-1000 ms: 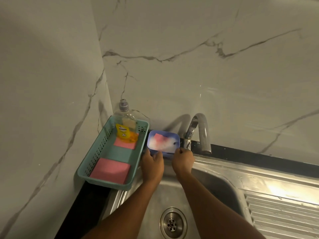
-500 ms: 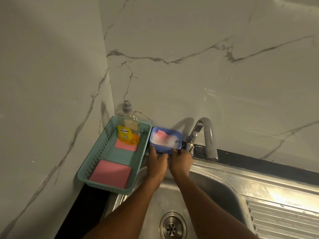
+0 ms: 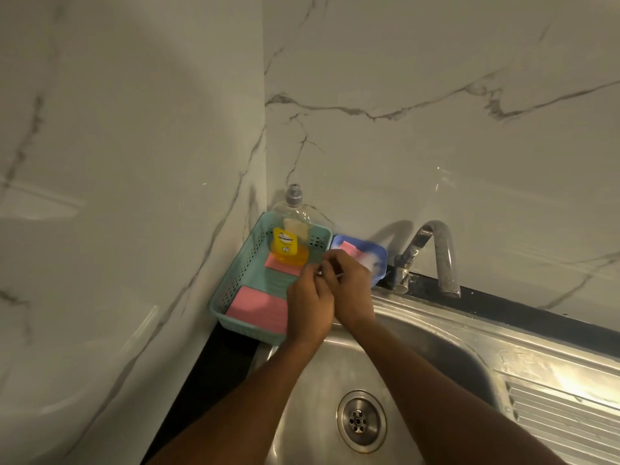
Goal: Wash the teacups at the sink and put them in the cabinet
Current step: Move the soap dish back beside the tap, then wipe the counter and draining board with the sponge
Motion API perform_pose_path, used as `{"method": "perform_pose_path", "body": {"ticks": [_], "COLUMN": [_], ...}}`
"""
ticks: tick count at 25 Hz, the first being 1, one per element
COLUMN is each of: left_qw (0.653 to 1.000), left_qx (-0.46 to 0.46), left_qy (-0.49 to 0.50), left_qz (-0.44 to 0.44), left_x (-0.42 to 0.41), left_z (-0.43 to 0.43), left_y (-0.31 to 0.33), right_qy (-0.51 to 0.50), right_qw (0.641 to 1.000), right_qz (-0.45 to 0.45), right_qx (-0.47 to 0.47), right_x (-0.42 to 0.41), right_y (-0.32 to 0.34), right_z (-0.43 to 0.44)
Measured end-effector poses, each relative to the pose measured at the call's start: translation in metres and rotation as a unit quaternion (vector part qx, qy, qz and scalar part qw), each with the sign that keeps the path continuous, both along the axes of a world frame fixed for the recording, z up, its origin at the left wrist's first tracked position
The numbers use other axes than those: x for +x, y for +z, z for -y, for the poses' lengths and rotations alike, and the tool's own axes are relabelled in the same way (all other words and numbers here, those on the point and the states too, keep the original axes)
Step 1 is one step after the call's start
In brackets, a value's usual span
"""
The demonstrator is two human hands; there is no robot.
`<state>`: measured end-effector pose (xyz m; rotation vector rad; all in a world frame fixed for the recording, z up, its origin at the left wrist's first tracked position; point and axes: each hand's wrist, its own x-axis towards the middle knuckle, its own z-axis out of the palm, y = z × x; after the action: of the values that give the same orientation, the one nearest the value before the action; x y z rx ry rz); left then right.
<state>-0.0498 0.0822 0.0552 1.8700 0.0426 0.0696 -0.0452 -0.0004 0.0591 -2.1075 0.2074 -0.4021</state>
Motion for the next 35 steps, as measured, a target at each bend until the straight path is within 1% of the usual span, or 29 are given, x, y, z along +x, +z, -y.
{"method": "perform_pose_path", "body": {"ticks": [2, 3, 4, 6, 7, 8, 10, 11, 12, 15, 16, 18, 20, 22, 24, 26, 27, 29, 30, 32, 33, 35], "left_qw": [0.998, 0.994, 0.989, 0.975, 0.969, 0.966, 0.97, 0.971, 0.971, 0.968, 0.961, 0.935, 0.916, 0.911, 0.905, 0.905, 0.911, 0.921, 0.924, 0.93, 0.933, 0.937], "left_qx": [0.051, 0.088, 0.129, 0.209, 0.24, 0.254, 0.24, 0.233, 0.228, 0.222, 0.233, 0.275, 0.303, 0.317, 0.305, 0.266, 0.246, 0.231, 0.23, 0.234, 0.237, 0.244], "left_qy": [0.044, 0.055, 0.053, 0.035, 0.023, 0.01, -0.025, -0.041, -0.054, -0.083, -0.094, -0.136, -0.152, -0.128, -0.115, -0.126, -0.134, -0.157, -0.167, -0.185, -0.193, -0.207], "left_qz": [-0.02, -0.041, -0.054, -0.065, -0.063, -0.051, -0.011, 0.014, 0.037, 0.086, 0.113, 0.177, 0.215, 0.231, 0.274, 0.308, 0.303, 0.272, 0.257, 0.215, 0.189, 0.143], "left_x": [0.013, 0.019, 0.024, 0.028, 0.03, 0.029, 0.024, 0.02, 0.015, 0.005, 0.002, -0.004, -0.016, -0.03, -0.053, -0.08, -0.095, -0.131, -0.15, -0.189, -0.216, -0.267], "left_z": [-0.022, -0.034, -0.048, -0.076, -0.089, -0.1, -0.113, -0.118, -0.122, -0.134, -0.136, -0.137, -0.13, -0.116, -0.093, -0.068, -0.053, -0.02, -0.003, 0.03, 0.055, 0.103], "left_y": [0.007, 0.009, 0.008, 0.004, 0.0, -0.004, -0.01, -0.013, -0.015, -0.022, -0.021, -0.019, -0.009, 0.009, 0.03, 0.051, 0.058, 0.069, 0.068, 0.064, 0.06, 0.052], "right_qy": [0.035, 0.065, 0.112, 0.21, 0.23, 0.232, 0.207, 0.191, 0.171, 0.141, 0.14, 0.135, 0.12, 0.103, 0.089, 0.103, 0.114, 0.132, 0.14, 0.157, 0.16, 0.145], "right_qw": [0.998, 0.992, 0.974, 0.906, 0.878, 0.863, 0.851, 0.853, 0.864, 0.913, 0.927, 0.952, 0.971, 0.981, 0.981, 0.97, 0.958, 0.923, 0.911, 0.901, 0.901, 0.916], "right_qz": [-0.022, -0.064, -0.12, -0.213, -0.246, -0.268, -0.281, -0.28, -0.271, -0.251, -0.249, -0.218, -0.182, -0.162, -0.158, -0.161, -0.166, -0.178, -0.18, -0.173, -0.169, -0.182], "right_qx": [-0.043, -0.088, -0.156, -0.301, -0.341, -0.36, -0.392, -0.397, -0.388, -0.288, -0.243, -0.167, -0.098, -0.021, 0.067, 0.152, 0.204, 0.313, 0.343, 0.366, 0.366, 0.328], "right_x": [0.017, 0.026, 0.032, 0.036, 0.034, 0.032, 0.031, 0.032, 0.034, 0.04, 0.041, 0.037, 0.02, 0.0, -0.028, -0.063, -0.085, -0.138, -0.165, -0.21, -0.24, -0.294], "right_y": [0.002, 0.001, -0.002, -0.007, -0.007, -0.009, -0.016, -0.02, -0.024, -0.019, -0.012, 0.01, 0.035, 0.056, 0.073, 0.084, 0.089, 0.095, 0.094, 0.08, 0.07, 0.049], "right_z": [-0.019, -0.029, -0.04, -0.062, -0.073, -0.084, -0.097, -0.101, -0.102, -0.097, -0.092, -0.079, -0.057, -0.035, -0.011, 0.015, 0.029, 0.061, 0.078, 0.108, 0.131, 0.177]}}
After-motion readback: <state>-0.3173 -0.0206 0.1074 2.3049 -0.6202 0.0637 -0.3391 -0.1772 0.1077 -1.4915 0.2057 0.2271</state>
